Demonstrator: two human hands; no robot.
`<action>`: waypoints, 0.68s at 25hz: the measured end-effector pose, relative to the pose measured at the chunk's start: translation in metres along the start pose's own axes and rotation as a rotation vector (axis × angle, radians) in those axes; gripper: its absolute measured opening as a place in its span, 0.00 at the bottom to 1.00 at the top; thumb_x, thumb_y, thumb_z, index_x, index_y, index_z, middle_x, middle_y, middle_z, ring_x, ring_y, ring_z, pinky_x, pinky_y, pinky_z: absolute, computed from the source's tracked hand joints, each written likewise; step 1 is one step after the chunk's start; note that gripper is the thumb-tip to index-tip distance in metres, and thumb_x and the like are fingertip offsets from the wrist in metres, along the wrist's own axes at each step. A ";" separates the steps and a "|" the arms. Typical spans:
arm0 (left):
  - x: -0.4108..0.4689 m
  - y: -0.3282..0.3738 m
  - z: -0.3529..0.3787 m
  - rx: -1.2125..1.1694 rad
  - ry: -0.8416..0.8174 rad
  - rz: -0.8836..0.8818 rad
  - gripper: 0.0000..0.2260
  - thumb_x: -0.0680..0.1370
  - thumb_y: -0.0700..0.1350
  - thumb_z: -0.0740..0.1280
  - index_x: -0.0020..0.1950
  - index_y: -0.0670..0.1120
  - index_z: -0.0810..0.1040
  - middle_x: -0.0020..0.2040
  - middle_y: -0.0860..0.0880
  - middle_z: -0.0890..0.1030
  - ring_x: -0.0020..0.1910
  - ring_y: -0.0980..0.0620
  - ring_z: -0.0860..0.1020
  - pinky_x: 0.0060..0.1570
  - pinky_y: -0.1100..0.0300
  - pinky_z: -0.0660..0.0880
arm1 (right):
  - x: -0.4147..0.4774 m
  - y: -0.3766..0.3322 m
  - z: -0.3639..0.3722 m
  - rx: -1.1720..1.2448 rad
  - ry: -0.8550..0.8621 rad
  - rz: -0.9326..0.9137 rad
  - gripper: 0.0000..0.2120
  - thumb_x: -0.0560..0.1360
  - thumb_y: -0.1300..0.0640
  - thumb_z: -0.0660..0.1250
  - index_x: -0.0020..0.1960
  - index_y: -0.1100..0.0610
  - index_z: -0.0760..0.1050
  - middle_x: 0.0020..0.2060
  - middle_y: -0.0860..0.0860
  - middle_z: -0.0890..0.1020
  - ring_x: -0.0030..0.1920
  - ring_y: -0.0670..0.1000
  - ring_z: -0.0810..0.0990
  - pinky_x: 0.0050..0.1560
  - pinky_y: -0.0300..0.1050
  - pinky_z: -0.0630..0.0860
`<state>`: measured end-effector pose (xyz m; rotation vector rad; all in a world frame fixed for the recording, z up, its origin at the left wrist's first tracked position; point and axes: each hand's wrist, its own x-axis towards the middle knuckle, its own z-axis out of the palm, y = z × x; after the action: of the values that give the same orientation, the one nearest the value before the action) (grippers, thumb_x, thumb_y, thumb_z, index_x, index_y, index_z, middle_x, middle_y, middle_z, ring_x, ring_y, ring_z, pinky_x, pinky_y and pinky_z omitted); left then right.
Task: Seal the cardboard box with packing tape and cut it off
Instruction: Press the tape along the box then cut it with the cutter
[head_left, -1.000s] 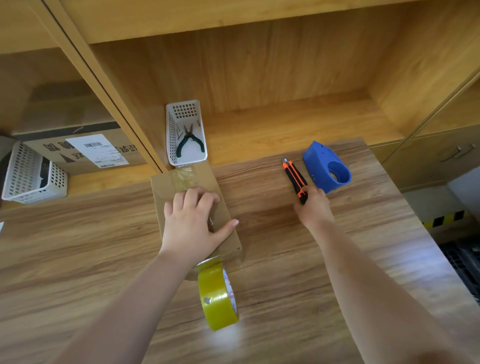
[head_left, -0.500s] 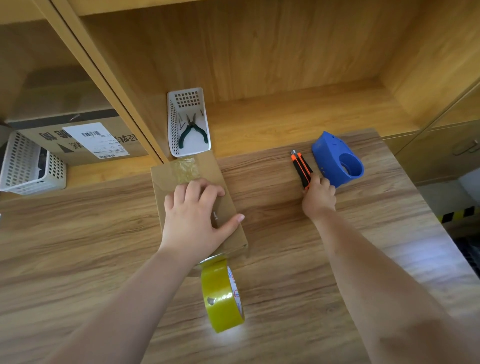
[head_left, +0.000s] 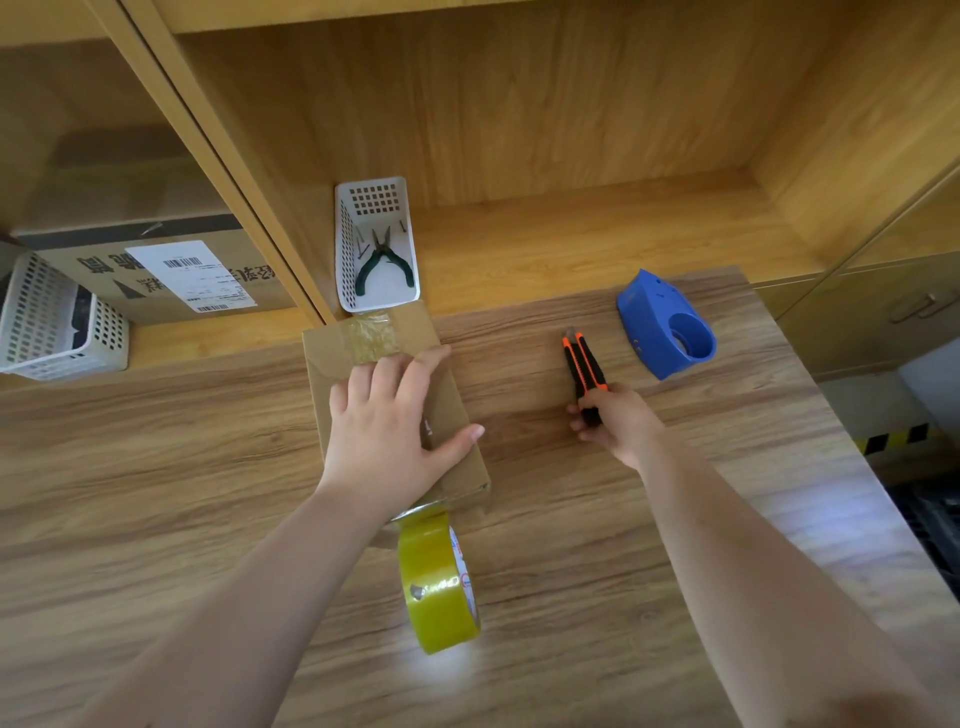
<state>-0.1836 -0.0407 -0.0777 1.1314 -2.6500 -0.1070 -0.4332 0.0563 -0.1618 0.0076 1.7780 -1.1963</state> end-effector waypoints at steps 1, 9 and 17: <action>0.000 0.000 -0.001 0.015 -0.001 0.013 0.33 0.70 0.70 0.61 0.71 0.56 0.69 0.58 0.47 0.76 0.55 0.43 0.73 0.53 0.46 0.70 | -0.007 0.001 0.002 0.171 -0.078 0.017 0.17 0.77 0.68 0.59 0.65 0.65 0.67 0.42 0.60 0.78 0.34 0.54 0.75 0.37 0.47 0.75; 0.001 0.004 -0.016 0.049 -0.161 0.036 0.27 0.74 0.68 0.55 0.68 0.59 0.74 0.63 0.48 0.74 0.60 0.42 0.71 0.58 0.45 0.68 | -0.076 0.001 0.006 0.580 -0.374 -0.066 0.15 0.79 0.65 0.57 0.65 0.61 0.69 0.42 0.58 0.78 0.38 0.52 0.77 0.39 0.44 0.74; -0.056 -0.002 -0.052 -0.370 -0.125 -0.198 0.23 0.76 0.50 0.68 0.71 0.55 0.69 0.70 0.52 0.69 0.73 0.44 0.60 0.70 0.46 0.59 | -0.142 0.000 0.003 0.376 -0.556 -0.262 0.18 0.78 0.71 0.56 0.68 0.67 0.67 0.59 0.64 0.79 0.50 0.57 0.81 0.48 0.49 0.78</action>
<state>-0.1312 0.0000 -0.0393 1.2838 -2.4674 -0.6940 -0.3540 0.1198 -0.0628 -0.3171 1.0779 -1.5287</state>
